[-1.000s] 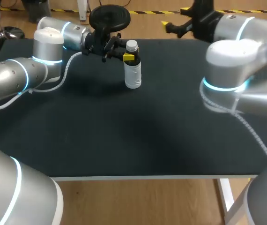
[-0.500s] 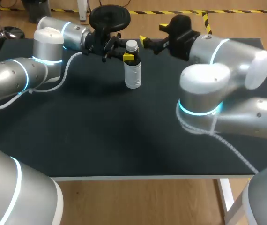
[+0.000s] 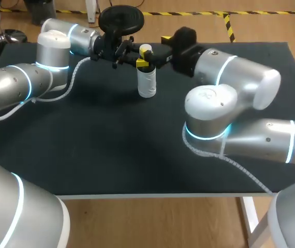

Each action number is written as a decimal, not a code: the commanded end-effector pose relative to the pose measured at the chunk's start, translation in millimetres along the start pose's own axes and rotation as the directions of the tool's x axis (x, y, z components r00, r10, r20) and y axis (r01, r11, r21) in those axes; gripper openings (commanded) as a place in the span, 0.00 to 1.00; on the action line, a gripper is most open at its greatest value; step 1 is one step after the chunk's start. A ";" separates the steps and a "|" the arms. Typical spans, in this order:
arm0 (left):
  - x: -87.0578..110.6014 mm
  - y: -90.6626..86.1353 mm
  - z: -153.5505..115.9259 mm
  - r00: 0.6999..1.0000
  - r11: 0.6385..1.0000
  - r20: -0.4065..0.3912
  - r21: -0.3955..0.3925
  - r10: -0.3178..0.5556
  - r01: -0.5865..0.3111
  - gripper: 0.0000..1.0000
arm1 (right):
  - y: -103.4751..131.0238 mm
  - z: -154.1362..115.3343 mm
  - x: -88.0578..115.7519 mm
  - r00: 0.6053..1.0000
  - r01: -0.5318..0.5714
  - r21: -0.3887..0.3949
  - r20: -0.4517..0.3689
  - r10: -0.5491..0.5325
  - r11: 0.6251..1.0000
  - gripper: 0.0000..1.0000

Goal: Unscrew the bottle cap

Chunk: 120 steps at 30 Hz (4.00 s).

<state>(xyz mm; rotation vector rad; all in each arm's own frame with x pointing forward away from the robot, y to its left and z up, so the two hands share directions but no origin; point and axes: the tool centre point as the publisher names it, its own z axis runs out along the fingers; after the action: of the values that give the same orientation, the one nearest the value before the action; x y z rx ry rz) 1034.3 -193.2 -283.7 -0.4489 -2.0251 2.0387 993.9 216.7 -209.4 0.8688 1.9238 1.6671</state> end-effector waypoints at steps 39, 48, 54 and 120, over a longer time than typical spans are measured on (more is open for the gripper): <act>2.4 -2.6 1.0 1.000 1.000 0.006 -0.005 0.000 0.000 0.00 | -25.4 49.5 -15.2 0.994 0.027 -0.079 -0.100 -0.035 0.997 1.00; 2.4 -2.6 1.0 1.000 1.000 0.006 -0.005 0.000 0.000 0.00 | -29.0 51.8 -17.6 0.994 0.025 -0.072 -0.101 -0.032 0.997 1.00; 2.4 -2.6 1.0 1.000 1.000 0.006 -0.005 0.000 0.000 0.00 | -31.4 53.7 -19.4 0.994 0.021 -0.082 -0.104 -0.029 0.996 1.00; 2.4 -2.6 1.0 1.000 1.000 0.006 -0.005 0.000 0.000 0.00 | -30.9 62.0 -26.2 0.991 0.036 -0.113 -0.124 -0.050 0.993 0.00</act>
<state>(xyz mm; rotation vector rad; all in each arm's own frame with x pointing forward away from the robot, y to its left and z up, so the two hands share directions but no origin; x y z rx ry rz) 1034.7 -193.3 -283.8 -0.4479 -2.0267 2.0388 1048.1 239.4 -251.1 0.6914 1.8962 1.8214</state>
